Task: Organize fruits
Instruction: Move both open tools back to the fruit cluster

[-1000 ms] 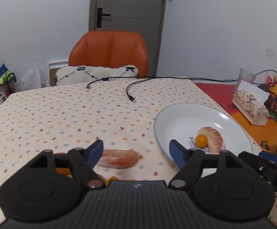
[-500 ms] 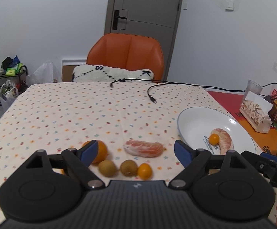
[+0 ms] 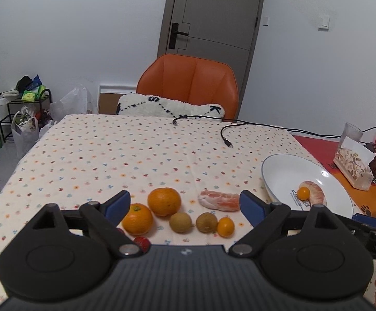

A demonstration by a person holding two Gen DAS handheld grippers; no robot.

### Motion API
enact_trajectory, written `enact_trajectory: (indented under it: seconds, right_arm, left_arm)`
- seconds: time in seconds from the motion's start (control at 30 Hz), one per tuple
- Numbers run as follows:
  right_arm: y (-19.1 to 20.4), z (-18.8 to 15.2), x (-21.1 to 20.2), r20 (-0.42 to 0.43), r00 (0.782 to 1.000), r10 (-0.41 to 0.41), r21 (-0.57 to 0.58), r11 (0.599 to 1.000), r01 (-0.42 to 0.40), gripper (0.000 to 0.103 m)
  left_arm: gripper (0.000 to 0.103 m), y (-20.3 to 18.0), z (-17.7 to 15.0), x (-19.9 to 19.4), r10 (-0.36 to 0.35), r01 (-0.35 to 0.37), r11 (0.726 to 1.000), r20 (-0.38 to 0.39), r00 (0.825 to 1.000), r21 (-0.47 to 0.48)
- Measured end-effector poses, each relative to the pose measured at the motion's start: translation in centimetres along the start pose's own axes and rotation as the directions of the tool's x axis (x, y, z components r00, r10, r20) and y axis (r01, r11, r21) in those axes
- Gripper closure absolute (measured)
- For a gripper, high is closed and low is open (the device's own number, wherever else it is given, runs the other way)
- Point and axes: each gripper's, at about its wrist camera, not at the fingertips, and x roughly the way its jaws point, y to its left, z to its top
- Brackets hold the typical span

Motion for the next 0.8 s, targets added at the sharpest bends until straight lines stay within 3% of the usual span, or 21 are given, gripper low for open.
enact_trajectory:
  seconds: [0.8]
  right_arm:
    - [4.2, -0.8, -0.1, -0.032, 0.995, 0.094, -0.048, 0.994, -0.095, 0.000]
  left_arm:
    - [0.013, 4.9, -1.2, -2.1, 0.045, -0.045, 0.999, -0.037, 0.998, 0.005]
